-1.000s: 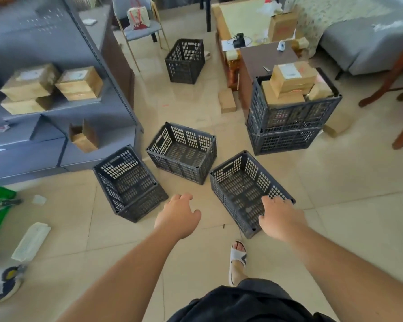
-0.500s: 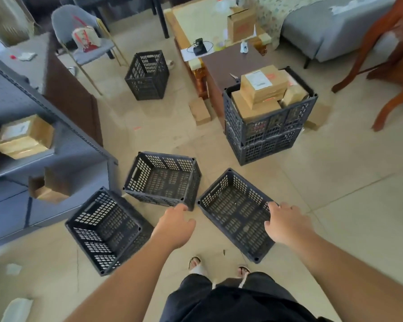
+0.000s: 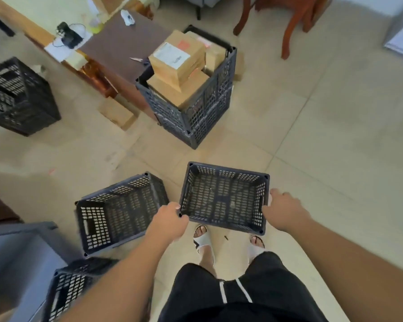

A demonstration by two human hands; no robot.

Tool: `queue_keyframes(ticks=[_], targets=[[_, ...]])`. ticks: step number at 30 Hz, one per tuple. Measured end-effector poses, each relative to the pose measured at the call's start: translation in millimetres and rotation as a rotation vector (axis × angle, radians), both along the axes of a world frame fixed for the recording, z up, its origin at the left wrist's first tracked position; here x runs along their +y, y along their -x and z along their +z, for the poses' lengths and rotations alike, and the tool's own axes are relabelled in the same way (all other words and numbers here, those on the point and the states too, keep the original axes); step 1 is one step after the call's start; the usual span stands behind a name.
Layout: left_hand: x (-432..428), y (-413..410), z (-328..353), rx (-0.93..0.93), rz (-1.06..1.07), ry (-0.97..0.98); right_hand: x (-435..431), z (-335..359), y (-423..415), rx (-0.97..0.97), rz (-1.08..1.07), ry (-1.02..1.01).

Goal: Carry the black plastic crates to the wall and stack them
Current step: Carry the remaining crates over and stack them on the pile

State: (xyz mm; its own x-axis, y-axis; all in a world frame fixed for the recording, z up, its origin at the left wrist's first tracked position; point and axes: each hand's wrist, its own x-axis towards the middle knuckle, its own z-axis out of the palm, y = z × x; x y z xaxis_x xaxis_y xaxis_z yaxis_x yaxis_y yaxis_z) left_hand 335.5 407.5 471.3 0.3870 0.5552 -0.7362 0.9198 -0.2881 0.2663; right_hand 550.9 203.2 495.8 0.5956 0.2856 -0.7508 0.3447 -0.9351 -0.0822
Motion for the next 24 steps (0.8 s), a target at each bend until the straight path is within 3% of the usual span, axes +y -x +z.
queue_keyframes(ticks=[5, 12, 24], targets=[[18, -17, -40, 0.048, -0.103, 0.047, -7, -37, 8, 0.051, -0.15, 0.013], [13, -23, -105, 0.134, -0.09, 0.107, -30, -116, -4, 0.107, -0.357, 0.026], [46, -68, -299, 0.176, -0.017, 0.076, -38, -324, -24, 0.089, -0.614, 0.002]])
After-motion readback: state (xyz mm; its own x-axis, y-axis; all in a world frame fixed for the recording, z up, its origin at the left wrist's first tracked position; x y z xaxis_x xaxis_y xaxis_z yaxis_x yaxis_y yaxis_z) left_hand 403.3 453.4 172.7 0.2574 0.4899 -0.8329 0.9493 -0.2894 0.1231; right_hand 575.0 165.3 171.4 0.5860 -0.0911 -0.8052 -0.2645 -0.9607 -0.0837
